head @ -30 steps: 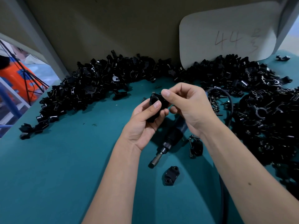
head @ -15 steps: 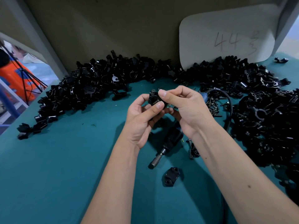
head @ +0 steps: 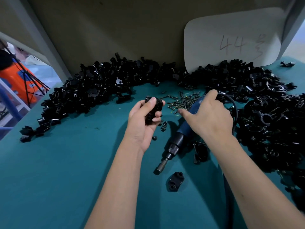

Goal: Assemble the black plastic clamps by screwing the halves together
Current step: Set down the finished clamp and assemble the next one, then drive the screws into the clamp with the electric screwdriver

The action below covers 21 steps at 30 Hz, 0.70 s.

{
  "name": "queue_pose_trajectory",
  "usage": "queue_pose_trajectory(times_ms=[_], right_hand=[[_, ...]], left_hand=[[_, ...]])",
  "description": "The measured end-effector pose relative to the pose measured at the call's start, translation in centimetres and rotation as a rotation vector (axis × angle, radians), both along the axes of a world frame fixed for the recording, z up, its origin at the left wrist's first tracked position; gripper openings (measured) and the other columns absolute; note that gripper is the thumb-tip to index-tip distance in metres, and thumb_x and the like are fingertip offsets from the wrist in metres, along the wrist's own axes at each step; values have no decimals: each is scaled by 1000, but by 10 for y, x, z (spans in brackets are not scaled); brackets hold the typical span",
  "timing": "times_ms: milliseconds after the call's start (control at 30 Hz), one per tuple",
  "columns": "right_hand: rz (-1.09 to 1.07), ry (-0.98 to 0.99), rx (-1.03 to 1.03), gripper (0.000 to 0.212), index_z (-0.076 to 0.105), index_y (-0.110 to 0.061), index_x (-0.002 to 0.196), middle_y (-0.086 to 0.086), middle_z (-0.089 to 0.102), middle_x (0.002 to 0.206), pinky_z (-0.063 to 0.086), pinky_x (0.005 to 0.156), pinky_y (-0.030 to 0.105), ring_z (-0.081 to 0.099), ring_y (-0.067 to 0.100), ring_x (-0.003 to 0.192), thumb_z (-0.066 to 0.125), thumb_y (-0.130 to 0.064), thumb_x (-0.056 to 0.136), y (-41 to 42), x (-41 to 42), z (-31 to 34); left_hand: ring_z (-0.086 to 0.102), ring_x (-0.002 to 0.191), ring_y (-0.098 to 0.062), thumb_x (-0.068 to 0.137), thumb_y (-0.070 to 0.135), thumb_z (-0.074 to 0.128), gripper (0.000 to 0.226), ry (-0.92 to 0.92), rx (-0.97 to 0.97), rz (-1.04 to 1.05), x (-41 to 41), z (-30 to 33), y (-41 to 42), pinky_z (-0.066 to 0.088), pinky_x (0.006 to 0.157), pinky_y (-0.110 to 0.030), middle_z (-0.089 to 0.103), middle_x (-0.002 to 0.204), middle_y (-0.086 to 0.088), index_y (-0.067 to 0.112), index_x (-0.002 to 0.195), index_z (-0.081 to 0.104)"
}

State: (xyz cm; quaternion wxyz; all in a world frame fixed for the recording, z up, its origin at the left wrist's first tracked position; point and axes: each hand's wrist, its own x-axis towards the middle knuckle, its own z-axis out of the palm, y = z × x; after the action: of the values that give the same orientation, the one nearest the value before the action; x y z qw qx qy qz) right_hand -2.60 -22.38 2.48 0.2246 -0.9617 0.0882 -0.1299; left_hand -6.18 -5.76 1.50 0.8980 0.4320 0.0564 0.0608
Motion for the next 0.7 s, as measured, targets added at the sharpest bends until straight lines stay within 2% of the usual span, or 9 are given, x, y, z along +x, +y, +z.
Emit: queue_pose_trajectory(times_ms=[100,200,300,367,433,500,567,633,700], right_hand=[[3,127,6,89,24,-17,110,2,44,73,34,45,32,49,24,57,76,-78,70,-2,4,0],[40,127,199,83,26,-17,114,4,50,79,57,58,41,63,31,62,86,-57,72,-6,11,-2],[55,99,377,82,32,-13,112,3,53,85,51,56,34,59,21,65,91,-48,68,-14,18,-3],[106,93,599,72,53,-5,107,6,66,84,49,48,30,64,19,57,95,-47,66,-20,23,-3],[148,81,884,53,69,-9,92,4,73,75,52,49,28,61,15,47,98,-42,63,-28,26,-3],[198,94,1121,50,74,-9,88,0,73,71,52,52,23,58,11,48,99,-42,58,-35,27,-1],[261,97,1305,58,74,-7,92,-1,73,72,48,51,18,54,9,49,97,-45,54,-41,27,1],[312,91,1483,48,72,-11,95,-1,74,75,42,49,17,49,7,50,93,-40,64,-43,27,5],[317,57,1636,36,68,-15,97,-2,73,75,44,55,18,54,8,56,87,-38,77,-43,26,9]], left_hand=[[46,60,-12,88,33,70,38,30,33,9,1,1,0,32,50,-18,69,92,-14,5,106,53],[41,54,-11,98,26,65,21,70,75,22,2,-2,0,27,47,-18,69,86,-12,11,98,50],[35,48,-10,104,28,53,19,106,45,-8,2,-2,1,23,43,-18,69,80,-13,18,93,40],[32,44,-10,104,34,48,23,130,27,-41,2,-2,3,23,39,-18,63,71,-11,19,92,36],[29,42,-8,103,38,45,26,144,15,-89,0,-3,5,22,35,-18,49,62,-2,19,88,36],[25,40,-6,103,39,42,28,150,-23,-134,-1,-2,8,20,32,-18,37,59,4,20,82,39],[23,38,-5,102,39,40,33,157,-63,-183,-1,-1,9,20,30,-18,33,58,5,20,76,43],[21,37,-5,102,40,39,42,171,-54,-236,0,-1,11,18,30,-17,30,58,6,21,66,48],[16,38,-5,102,40,38,43,191,30,-288,-1,-1,13,17,31,-17,27,58,6,21,63,46]])
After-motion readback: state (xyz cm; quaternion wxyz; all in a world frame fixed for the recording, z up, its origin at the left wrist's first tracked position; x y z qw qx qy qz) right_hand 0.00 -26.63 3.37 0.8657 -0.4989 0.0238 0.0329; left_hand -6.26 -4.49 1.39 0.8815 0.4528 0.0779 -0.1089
